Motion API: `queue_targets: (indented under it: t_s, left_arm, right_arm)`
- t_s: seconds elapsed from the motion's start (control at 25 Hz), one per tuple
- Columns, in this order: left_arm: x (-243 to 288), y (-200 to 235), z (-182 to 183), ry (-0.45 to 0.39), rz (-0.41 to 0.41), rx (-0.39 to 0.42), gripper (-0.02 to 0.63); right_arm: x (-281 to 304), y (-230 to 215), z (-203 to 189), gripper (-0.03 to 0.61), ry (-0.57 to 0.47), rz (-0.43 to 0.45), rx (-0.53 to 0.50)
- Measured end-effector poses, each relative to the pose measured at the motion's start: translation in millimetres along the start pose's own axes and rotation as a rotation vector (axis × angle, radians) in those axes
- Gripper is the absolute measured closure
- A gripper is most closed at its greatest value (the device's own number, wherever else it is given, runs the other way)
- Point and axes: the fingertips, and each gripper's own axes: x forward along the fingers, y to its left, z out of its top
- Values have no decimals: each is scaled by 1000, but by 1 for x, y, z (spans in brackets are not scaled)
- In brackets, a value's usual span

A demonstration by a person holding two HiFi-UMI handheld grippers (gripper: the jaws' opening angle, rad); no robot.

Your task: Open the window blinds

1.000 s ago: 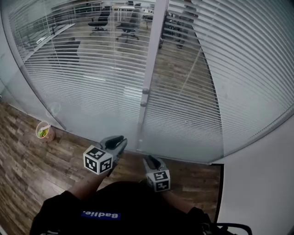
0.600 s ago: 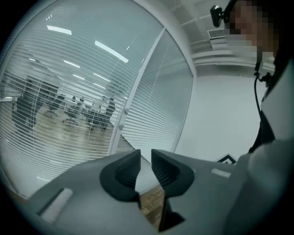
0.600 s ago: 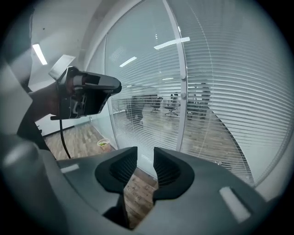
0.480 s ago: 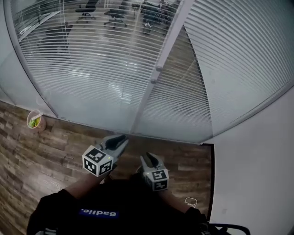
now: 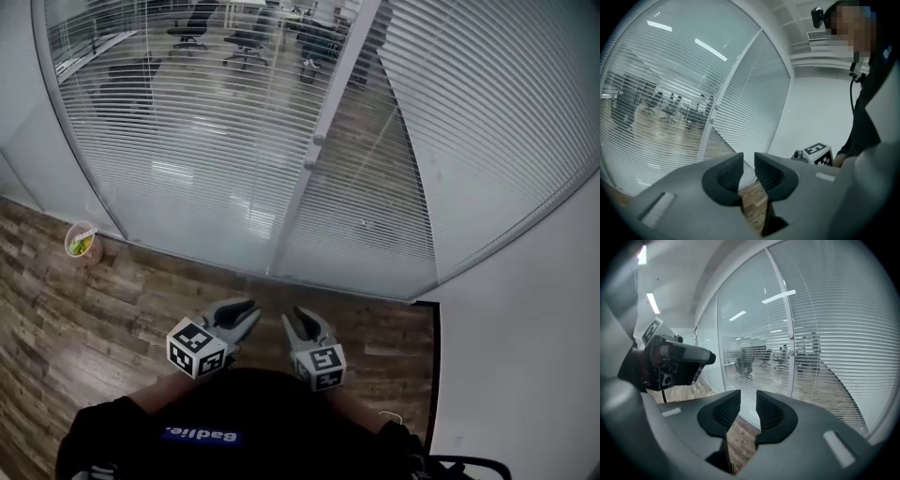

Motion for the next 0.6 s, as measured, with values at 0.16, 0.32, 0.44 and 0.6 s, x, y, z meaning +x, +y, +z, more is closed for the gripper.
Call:
queue_targets:
  t_s: [0.16,0.32,0.44,0.6]
  left_arm:
    - [5,-34,-9,-52,12,-12,544]
    - [9,-62,-15,-86,28,35,608]
    - [9,-70,-14,-94,10,67,615]
    - [22,-67,-10,-84,-36,91,614]
  right_arm:
    - [-36,-11,-3,489,-91,49,27]
    - [-60,-19,-9,513,-157,100,79]
    - [-64,-18,-10,517,-165,106,81]
    - [-64,-26,-7,520,-175,67,83]
